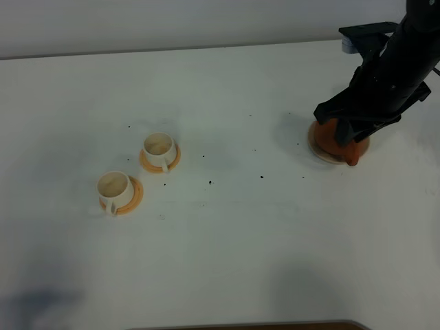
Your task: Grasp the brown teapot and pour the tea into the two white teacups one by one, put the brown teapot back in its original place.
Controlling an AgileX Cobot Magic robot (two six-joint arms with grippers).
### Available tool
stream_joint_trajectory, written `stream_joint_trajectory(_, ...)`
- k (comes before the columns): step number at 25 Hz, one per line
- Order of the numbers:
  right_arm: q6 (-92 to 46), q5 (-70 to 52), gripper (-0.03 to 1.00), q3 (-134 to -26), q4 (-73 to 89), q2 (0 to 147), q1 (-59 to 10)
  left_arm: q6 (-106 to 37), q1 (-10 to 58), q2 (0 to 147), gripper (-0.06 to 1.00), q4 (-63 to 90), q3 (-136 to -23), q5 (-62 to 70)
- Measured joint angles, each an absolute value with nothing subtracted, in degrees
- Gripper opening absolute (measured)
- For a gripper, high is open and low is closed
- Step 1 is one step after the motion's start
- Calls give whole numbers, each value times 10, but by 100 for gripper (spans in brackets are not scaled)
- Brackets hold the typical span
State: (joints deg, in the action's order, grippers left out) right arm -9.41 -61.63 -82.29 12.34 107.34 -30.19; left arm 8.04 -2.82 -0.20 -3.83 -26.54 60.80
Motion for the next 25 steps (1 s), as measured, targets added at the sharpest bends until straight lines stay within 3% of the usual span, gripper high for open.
stream_joint_trajectory(8,-8,-591,42,-841,37,1102,-319,80,-28,-2,28,-39,-265,608)
stream_joint_trajectory(25,0,-694,43,-978,-5,1214,-319,80,-28,-2,28,-39,-265,608)
